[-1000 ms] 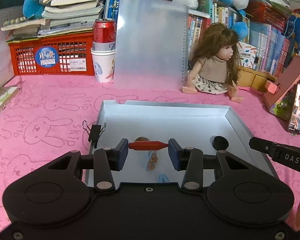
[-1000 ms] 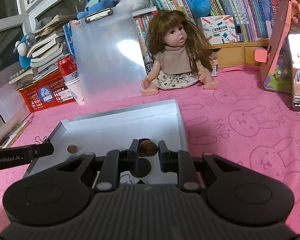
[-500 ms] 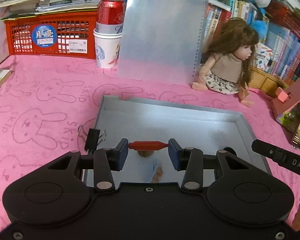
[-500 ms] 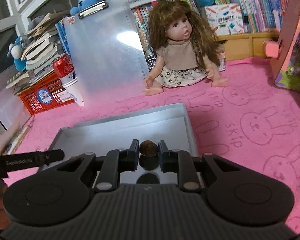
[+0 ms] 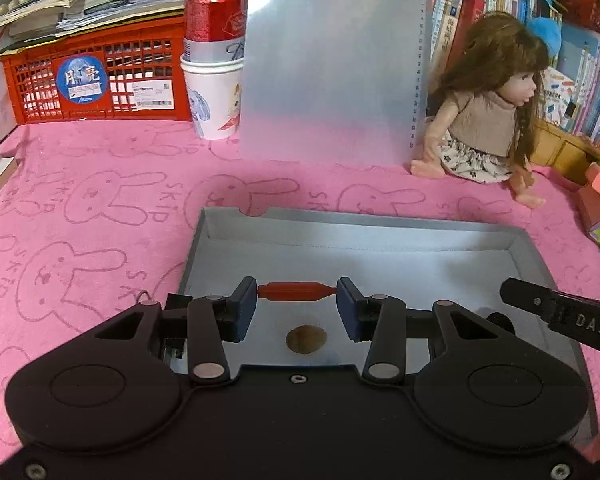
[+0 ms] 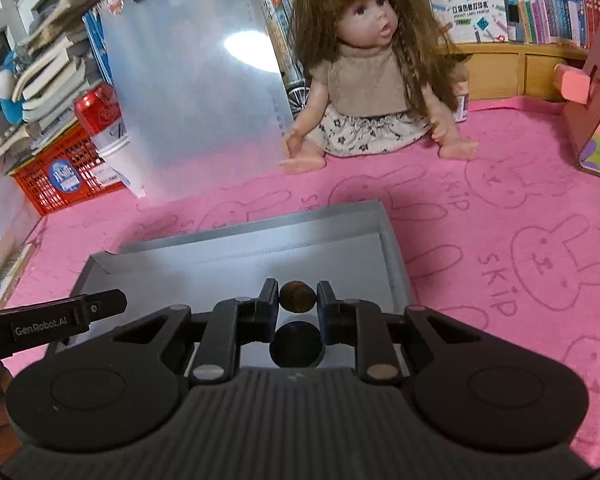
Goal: Organize rigid objects
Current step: 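Lower and release the acorn into the box with the right tool while the left releases the red piece, then withdraw both open tools from the box toward the table, then move the right tool to the clear plastic dome while the left approaches a black lid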
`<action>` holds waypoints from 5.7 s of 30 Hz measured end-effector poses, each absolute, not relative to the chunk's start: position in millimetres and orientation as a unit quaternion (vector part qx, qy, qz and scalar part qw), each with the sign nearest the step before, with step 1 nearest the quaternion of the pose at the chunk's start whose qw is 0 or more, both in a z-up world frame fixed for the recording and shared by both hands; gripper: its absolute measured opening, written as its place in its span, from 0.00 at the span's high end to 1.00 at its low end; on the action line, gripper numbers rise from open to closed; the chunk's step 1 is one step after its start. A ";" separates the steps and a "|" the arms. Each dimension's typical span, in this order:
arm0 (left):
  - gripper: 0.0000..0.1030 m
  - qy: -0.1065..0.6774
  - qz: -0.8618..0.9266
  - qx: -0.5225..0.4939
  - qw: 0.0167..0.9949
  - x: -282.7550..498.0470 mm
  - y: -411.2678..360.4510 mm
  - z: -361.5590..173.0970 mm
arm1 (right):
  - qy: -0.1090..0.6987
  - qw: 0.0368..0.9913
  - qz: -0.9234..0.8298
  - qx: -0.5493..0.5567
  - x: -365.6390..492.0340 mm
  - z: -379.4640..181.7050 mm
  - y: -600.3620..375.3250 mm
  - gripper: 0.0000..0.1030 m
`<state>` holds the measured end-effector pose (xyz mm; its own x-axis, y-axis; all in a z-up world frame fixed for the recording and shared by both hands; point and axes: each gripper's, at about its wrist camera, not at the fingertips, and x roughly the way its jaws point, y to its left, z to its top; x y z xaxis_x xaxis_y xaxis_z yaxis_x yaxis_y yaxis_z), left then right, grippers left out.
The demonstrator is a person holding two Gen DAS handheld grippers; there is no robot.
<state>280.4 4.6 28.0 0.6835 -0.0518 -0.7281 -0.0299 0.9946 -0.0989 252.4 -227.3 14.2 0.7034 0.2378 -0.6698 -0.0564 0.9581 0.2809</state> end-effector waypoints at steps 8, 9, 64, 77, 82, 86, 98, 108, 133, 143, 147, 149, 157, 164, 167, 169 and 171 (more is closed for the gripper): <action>0.59 0.398 -0.008 -0.036 0.916 284.9 -3.2 19.3 | 0.384 0.913 0.086 0.104 260.2 7.7 -216.2 0.76; 0.59 0.397 -0.009 -0.034 0.917 284.8 -4.3 18.9 | 0.385 0.913 0.086 0.103 260.8 7.1 -215.4 0.76; 0.27 0.367 -0.027 -0.025 0.929 246.2 -12.9 29.4 | 0.356 0.927 0.094 0.068 230.0 16.3 -214.9 0.20; 0.26 0.332 -0.048 -0.009 0.942 204.1 -16.7 50.5 | 0.315 0.941 0.118 0.041 194.2 35.8 -216.8 0.18; 0.26 0.327 -0.064 -0.010 0.943 182.7 -15.7 53.2 | 0.298 0.945 0.130 0.027 174.3 41.4 -220.6 0.17; 0.26 0.322 -0.075 -0.007 0.944 163.6 -15.7 52.7 | 0.288 0.947 0.142 0.013 155.3 42.8 -223.5 0.16; 0.25 0.302 -0.105 0.014 0.947 97.8 -19.7 45.7 | 0.273 0.947 0.172 -0.005 99.7 31.4 -233.6 0.15; 0.25 0.311 -0.117 0.023 0.943 51.6 -18.9 26.8 | 0.276 0.943 0.182 -0.024 63.3 9.6 -243.6 0.14; 0.57 0.335 -0.146 0.017 0.931 4.6 -16.9 -4.4 | 0.266 0.928 0.256 -0.051 24.6 -9.8 -226.1 0.28; 0.59 0.322 -0.130 0.023 0.937 13.7 -24.9 -8.2 | 0.273 0.927 0.255 -0.043 35.2 -11.0 -219.2 0.45; 0.59 0.324 -0.101 0.016 0.940 20.5 -21.4 -7.5 | 0.273 0.927 0.254 -0.043 38.4 -10.2 -215.0 0.49; 0.59 0.325 -0.091 0.012 0.941 22.8 -17.3 -7.5 | 0.272 0.927 0.254 -0.045 38.9 -10.1 -213.2 0.50; 0.59 0.325 -0.058 0.010 0.944 27.7 -1.5 -8.1 | 0.267 0.937 0.220 -0.051 39.8 -10.2 -212.6 0.65; 0.59 0.322 -0.071 0.001 0.944 27.7 -2.9 -7.1 | 0.275 0.937 0.213 -0.042 43.8 -12.2 -216.6 0.64; 0.59 0.320 -0.078 -0.002 0.944 27.3 -7.2 -6.5 | 0.270 0.942 0.196 -0.043 44.1 -12.5 -216.2 0.62; 0.59 0.317 -0.081 0.001 0.945 27.8 -10.2 -6.1 | 0.263 0.948 0.170 -0.051 44.2 -13.5 -216.0 0.62; 0.59 0.315 -0.081 0.003 0.946 29.0 -12.9 -6.0 | 0.261 0.952 0.155 -0.047 45.2 -14.0 -218.6 0.62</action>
<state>29.0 -12.9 -6.0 0.7891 -0.1504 -0.5956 0.1545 0.9870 -0.0445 45.2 -218.6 -14.0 0.8153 0.2706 -0.5118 -0.3198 0.9475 -0.0084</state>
